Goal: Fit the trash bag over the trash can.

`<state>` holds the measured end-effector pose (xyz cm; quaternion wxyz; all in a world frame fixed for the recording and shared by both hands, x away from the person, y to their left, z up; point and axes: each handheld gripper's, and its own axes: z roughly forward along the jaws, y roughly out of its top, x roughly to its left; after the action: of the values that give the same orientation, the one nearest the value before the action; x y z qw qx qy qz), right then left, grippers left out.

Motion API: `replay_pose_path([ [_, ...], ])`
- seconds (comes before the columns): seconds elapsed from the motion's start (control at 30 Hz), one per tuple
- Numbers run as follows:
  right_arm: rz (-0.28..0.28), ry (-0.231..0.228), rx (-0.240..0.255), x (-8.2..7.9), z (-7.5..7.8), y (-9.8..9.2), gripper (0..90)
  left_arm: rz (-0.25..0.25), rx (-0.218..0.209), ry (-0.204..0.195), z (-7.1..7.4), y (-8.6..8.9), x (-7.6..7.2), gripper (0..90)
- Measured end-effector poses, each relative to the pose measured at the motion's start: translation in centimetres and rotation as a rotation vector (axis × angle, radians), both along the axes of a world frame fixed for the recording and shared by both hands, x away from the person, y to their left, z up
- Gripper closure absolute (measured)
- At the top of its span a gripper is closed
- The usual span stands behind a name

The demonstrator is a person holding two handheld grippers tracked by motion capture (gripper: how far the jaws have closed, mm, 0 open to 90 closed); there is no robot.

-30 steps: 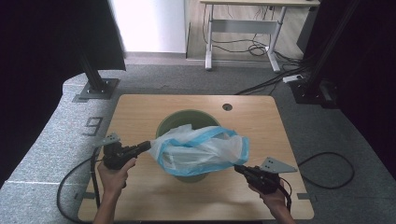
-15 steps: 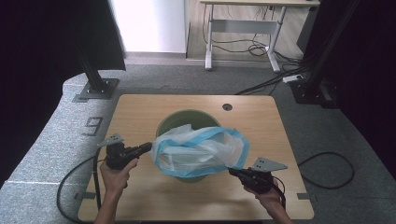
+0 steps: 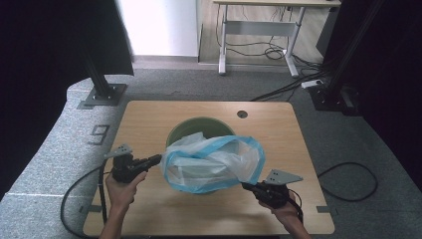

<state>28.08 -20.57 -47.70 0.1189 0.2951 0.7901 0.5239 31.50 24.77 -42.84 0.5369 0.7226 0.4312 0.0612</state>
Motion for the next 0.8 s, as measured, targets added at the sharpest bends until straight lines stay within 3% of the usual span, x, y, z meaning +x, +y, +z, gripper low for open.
replay_pose_path([
  [0.33,0.005,0.02,-0.002,0.6,0.3,0.2,89.0,0.034,0.022,0.036,-0.3,-0.1,0.9,90.0],
  [0.43,-0.003,0.027,-0.007,0.7,0.2,0.3,89.0,0.038,0.022,0.014,0.4,-0.2,0.7,89.7],
  [0.47,-0.005,0.02,-0.014,0.7,0.4,0.4,89.0,0.026,-0.01,-0.002,1.2,-0.1,0.2,79.0],
  [0.67,-0.007,0.017,-0.011,0.7,0.7,0.4,89.0,0.063,-0.005,-0.073,3.5,0.2,-1.1,64.1],
  [0.8,-0.014,0.012,-0.015,0.7,0.8,0.4,89.0,0.037,-0.008,-0.1,4.9,-0.3,-1.5,54.9],
])
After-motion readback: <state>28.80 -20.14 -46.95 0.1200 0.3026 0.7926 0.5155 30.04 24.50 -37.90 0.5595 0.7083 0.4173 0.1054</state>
